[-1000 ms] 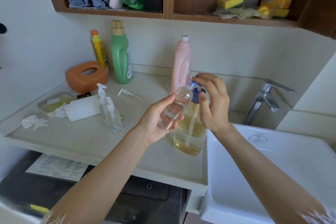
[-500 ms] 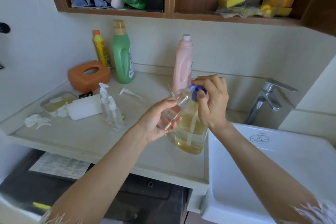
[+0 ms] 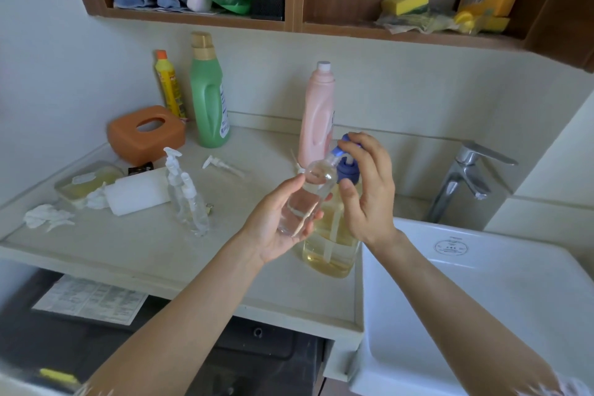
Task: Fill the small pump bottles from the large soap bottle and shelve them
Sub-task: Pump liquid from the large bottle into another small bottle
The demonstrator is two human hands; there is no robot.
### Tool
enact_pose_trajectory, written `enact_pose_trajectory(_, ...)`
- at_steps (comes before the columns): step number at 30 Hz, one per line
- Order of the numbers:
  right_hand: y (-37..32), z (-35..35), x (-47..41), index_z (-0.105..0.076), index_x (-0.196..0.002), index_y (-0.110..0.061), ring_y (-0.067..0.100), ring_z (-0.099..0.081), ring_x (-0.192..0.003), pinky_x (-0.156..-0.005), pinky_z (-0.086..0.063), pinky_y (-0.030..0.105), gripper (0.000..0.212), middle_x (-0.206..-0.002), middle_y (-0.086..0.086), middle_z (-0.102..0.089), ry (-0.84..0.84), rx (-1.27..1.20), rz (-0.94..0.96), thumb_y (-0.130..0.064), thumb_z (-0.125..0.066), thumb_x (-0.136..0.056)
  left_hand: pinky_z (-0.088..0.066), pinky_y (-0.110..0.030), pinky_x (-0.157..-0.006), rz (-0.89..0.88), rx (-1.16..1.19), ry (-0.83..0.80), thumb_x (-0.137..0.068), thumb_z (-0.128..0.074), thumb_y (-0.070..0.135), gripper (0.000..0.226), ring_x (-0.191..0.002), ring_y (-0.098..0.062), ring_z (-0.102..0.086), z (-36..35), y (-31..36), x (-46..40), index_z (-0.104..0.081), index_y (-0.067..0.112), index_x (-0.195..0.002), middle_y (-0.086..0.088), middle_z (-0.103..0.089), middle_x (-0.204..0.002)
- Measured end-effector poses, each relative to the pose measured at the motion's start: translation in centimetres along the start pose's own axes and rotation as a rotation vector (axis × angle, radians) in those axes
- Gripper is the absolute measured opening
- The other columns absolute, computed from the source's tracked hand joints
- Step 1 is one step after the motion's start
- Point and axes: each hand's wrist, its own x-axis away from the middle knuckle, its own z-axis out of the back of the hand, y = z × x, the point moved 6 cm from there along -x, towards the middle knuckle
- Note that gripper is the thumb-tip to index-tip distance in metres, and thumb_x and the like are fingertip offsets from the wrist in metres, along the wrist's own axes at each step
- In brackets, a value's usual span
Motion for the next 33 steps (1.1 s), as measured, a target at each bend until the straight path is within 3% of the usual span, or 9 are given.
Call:
enact_pose_trajectory(5, 0.5, -0.1, 0.1, -0.068, -0.095, 0.002, 0.026, -0.055, -0.1, -0.089, -0.043, 0.028, 0.058, -0.104, 0.005, -0.058, 0.094, 0.001, -0.061, -0.043, -0.032, -0.1, -0.042, -0.016, -0.04, 0.043, 0.011, 0.004, -0.064, -0.075, 0.039, 0.042, -0.054, -0.014, -0.057, 0.5, -0.7, -0.6, -0.071, 0.014, -0.098, -0.009, -0.066, -0.085)
enact_pose_trajectory(7, 0.7, -0.2, 0.2, -0.07, -0.088, 0.001, 0.026, -0.054, -0.093, -0.083, -0.041, 0.016, 0.049, -0.096, 0.008, -0.061, 0.11, 0.026, -0.082, -0.036, -0.038, -0.097, -0.041, -0.016, -0.039, 0.052, -0.002, -0.002, -0.06, -0.08, 0.037, 0.047, -0.053, -0.014, -0.057, 0.7, -0.9, -0.8, -0.069, 0.014, -0.1, -0.009, -0.066, -0.085)
enact_pose_trajectory(9, 0.8, -0.2, 0.2, -0.07, -0.085, 0.001, 0.029, -0.054, -0.089, -0.083, -0.036, 0.01, 0.037, -0.092, 0.013, -0.063, 0.111, 0.058, -0.104, -0.024, -0.043, -0.091, -0.04, -0.016, -0.04, 0.05, -0.013, -0.007, -0.066, -0.075, 0.036, 0.035, -0.053, -0.014, -0.056, 0.7, -1.0, -0.8, -0.073, 0.015, -0.093, -0.009, -0.067, -0.083)
enact_pose_trajectory(16, 0.1, 0.5, -0.8, -0.07, -0.091, -0.001, 0.031, -0.055, -0.092, -0.087, -0.035, 0.016, 0.037, -0.1, 0.005, -0.061, 0.021, 0.072, -0.109, -0.017, -0.037, -0.087, -0.046, -0.023, -0.049, -0.175, -0.21, 0.02, -0.073, -0.067, 0.023, 0.039, -0.061, -0.016, -0.061, 0.3, 1.0, -0.2, -0.064, 0.014, -0.11, -0.006, -0.069, -0.088)
enact_pose_trajectory(20, 0.2, 1.1, -1.8, -0.07, -0.097, -0.004, 0.028, -0.057, -0.096, -0.089, -0.036, 0.021, 0.049, -0.104, 0.006, -0.063, -0.009, 0.062, -0.058, -0.035, -0.032, -0.099, -0.049, -0.024, -0.054, -0.347, -0.304, 0.118, -0.067, -0.082, 0.013, 0.05, -0.065, -0.019, -0.061, -0.1, 2.8, 0.3, -0.062, 0.013, -0.113, -0.001, -0.07, -0.085)
enact_pose_trajectory(22, -0.1, 1.0, -1.4, -0.07, -0.099, -0.003, 0.026, -0.056, -0.099, -0.09, -0.038, 0.023, 0.056, -0.106, 0.007, -0.063, 0.021, 0.06, -0.048, -0.039, -0.028, -0.101, -0.05, -0.023, -0.054, -0.417, -0.331, 0.141, -0.072, -0.079, 0.006, 0.042, -0.065, -0.014, -0.061, -0.2, 3.1, 0.6, -0.063, 0.012, -0.111, 0.004, -0.071, -0.081)
enact_pose_trajectory(25, 0.3, 0.4, -0.5, -0.07, -0.094, -0.001, 0.027, -0.055, -0.097, -0.089, -0.036, 0.017, 0.043, -0.101, 0.009, -0.064, 0.071, 0.074, -0.062, -0.029, -0.038, -0.096, -0.048, -0.021, -0.052, -0.437, -0.343, 0.177, -0.077, -0.074, -0.003, 0.035, -0.057, -0.007, -0.06, 0.0, 2.7, 0.7, -0.063, 0.009, -0.109, 0.008, -0.07, -0.074)
enact_pose_trajectory(28, 0.7, 0.0, -0.2, -0.071, -0.087, -0.001, 0.023, -0.051, -0.089, -0.086, -0.032, 0.011, 0.052, -0.092, 0.009, -0.065, 0.099, 0.098, -0.073, -0.038, -0.035, -0.099, -0.047, -0.021, -0.051, -0.435, -0.379, 0.219, -0.076, -0.075, -0.004, 0.037, -0.053, -0.007, -0.058, 0.5, 2.6, 0.7, -0.062, 0.006, -0.109, 0.007, -0.07, -0.073)
enact_pose_trajectory(33, 0.5, -0.2, -0.1, -0.072, -0.085, -0.004, 0.022, -0.049, -0.085, -0.084, -0.032, 0.009, 0.033, -0.087, 0.008, -0.064, 0.08, 0.139, -0.095, -0.014, -0.041, -0.083, -0.045, -0.019, -0.051, -0.438, -0.427, 0.231, -0.076, -0.076, -0.005, 0.034, -0.051, -0.008, -0.054, 1.0, 2.7, 0.6, -0.063, 0.009, -0.105, 0.008, -0.069, -0.074)
